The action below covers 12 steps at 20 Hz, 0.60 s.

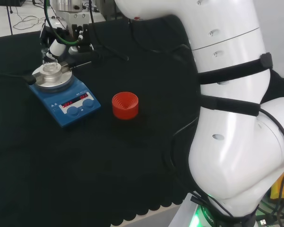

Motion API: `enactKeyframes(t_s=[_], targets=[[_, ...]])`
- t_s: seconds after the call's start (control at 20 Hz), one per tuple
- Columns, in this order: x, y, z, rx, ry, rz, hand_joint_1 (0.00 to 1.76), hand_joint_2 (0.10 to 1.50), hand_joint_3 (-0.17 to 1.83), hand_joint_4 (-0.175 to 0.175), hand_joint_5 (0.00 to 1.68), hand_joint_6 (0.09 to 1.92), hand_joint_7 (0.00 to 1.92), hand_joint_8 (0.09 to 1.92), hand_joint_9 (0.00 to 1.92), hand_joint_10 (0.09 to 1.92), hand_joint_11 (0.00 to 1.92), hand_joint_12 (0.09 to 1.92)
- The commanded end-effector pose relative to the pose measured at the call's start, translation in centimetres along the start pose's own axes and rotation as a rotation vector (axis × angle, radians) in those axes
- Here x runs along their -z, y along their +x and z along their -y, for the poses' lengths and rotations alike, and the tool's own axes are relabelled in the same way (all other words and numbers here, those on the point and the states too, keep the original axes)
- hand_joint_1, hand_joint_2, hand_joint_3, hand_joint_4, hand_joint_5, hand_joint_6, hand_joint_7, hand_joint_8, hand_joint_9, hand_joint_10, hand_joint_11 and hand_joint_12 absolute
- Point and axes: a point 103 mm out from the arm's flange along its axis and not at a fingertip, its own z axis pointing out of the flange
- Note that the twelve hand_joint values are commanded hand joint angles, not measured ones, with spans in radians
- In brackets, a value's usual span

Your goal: Place the round-bottom flask on the heater.

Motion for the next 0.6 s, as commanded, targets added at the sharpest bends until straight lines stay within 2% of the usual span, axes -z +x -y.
enactKeyframes(t_s=[0.05,0.6], targets=[[-0.3,-0.2,-0.4,0.000,0.005,-0.006,1.13,0.62,0.84,0.023,1.16,0.97,0.35,0.68,0.58,0.63,0.33,1.35],[-0.9,-0.9,-1.5,-0.006,0.022,-0.001,1.13,0.62,0.84,0.021,1.16,0.97,0.35,0.68,0.58,0.63,0.34,1.35]])
